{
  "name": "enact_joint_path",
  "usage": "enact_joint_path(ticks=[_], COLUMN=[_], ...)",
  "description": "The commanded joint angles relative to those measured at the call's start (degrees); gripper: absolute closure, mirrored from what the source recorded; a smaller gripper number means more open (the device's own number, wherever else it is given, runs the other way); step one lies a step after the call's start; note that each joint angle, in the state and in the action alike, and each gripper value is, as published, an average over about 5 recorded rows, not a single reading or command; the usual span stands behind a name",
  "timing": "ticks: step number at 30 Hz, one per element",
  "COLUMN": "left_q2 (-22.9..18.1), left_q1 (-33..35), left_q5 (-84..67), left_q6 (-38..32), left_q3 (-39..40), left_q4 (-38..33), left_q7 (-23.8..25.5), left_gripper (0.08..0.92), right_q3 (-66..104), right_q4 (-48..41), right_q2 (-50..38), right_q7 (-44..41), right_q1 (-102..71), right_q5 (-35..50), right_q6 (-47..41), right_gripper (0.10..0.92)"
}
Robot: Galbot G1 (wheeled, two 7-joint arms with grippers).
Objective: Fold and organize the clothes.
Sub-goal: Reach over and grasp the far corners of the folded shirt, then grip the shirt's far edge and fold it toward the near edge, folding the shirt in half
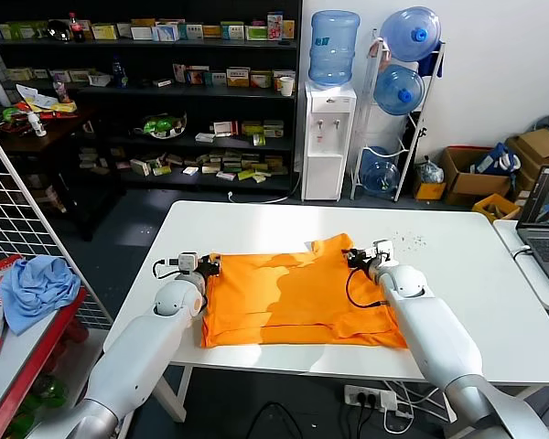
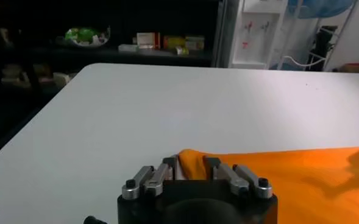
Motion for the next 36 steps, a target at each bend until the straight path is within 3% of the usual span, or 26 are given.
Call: enact_joint_path(ticks=[1,7,10,24,36], left_q2=[3.4,7.0,8.6,13.2,12.7], left_q1=[4.2,9.4,12.4,29.6,38.0], left_q5=[-0.8,-2.4,-3.3,-2.4,0.7], left_q6=[-1.6,-2.7,-2.3,0.1,-0.2], left_q3=[-0.7,-1.5,-1.8,-5.1,-7.7], left_q4=[-8.9,-18.6,-23.0,-39.2,-44.4], left_q7=[-0.7,-1.2,-2.1,-5.2,-5.9], left_gripper=[0.700,0.870,0.910,0.910,0.908], right_q3=[-0.6,0.2,1.6,10.1,13.6], right_q4=[11.0,23.9,30.6,55.9,58.4], right_q2=[-2.7,-7.5,-10.4,-18.4,-18.8], right_q7=[4.5,8.4,9.9,15.4,16.2], right_q1=[-3.5,-9.8,-14.7,-42.3,-50.5], right_q5=[2.9,5.4,5.8,3.4,0.5], right_q6=[-0.2,-1.6,-2.6,-6.6,-7.8], right_gripper=[0.865,0.901,0.901,0.901,0.901])
